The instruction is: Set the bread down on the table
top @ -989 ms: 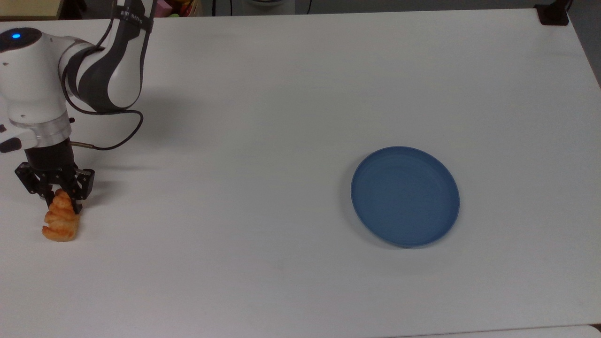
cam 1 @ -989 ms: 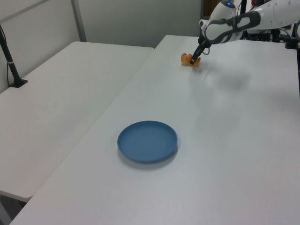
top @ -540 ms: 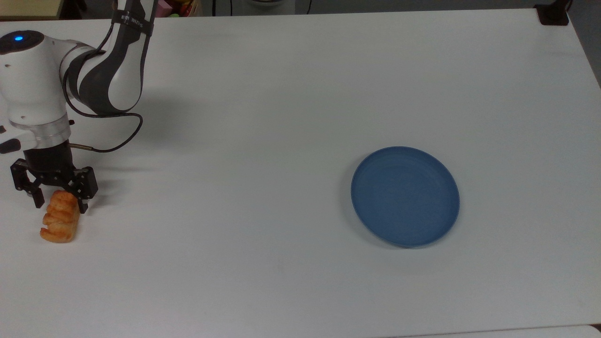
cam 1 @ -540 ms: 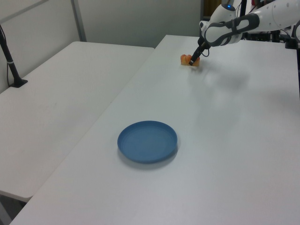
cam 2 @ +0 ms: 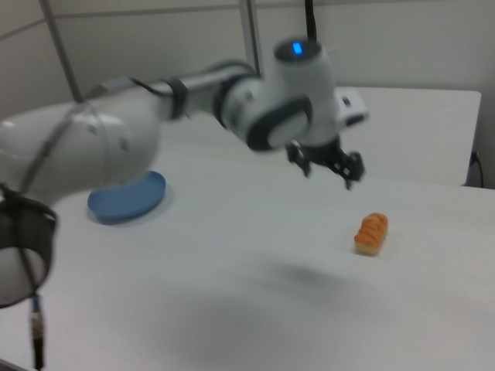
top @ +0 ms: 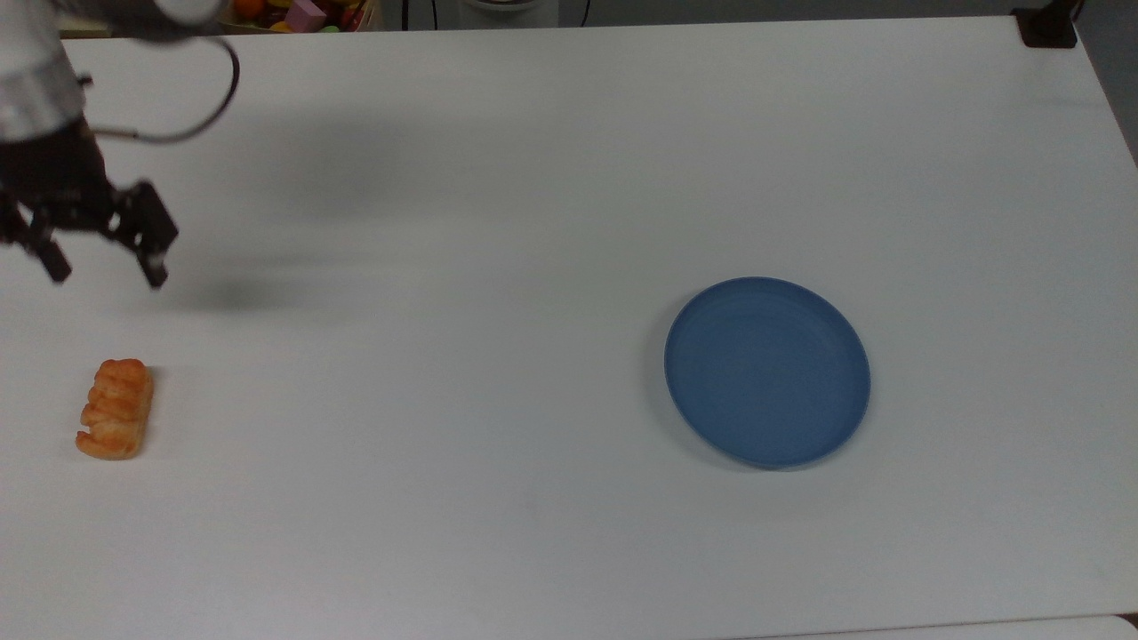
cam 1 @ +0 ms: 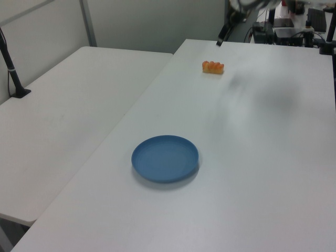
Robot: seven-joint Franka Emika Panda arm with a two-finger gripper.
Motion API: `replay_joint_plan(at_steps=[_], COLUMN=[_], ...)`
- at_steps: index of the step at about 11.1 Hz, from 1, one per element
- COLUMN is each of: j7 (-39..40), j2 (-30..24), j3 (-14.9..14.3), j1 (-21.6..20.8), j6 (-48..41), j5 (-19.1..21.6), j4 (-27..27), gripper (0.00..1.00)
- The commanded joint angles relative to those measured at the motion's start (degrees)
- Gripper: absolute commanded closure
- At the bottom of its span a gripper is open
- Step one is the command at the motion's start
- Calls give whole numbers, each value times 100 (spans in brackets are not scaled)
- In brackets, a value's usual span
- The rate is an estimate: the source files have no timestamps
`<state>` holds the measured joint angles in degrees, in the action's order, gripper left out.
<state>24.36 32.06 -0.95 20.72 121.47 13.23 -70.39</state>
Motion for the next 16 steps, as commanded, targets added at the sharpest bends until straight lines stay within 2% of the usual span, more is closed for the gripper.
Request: replay_joint_plan(at_steps=[1,3,4,6,8,11,13,15,16], j7=[-939,-1125,-1526,-2353,-2497,-2699,-2656,-2620,-2603], j2=[-1830,-2648,-2966,-3458,-3811,-3971,-3857,-3682,-3542], j3=[16,25,25,25,25,25,16,-72,-81], j1=[-32,-233,-374,-996,-1410,-2271,-2545,-2818,-2819], j6=[-1805,-2502,-2740,-3424,-4049,-4026,-3546,-2781,-2673], j5=[-31,-40,-66,-521,-576,-585,-594,-882,-980], j4=[-957,-1352,-1476,-1626,-1767,-2180,-2329,-2505,-2471], gripper=[0,0,0,0,0,0,0,0,0])
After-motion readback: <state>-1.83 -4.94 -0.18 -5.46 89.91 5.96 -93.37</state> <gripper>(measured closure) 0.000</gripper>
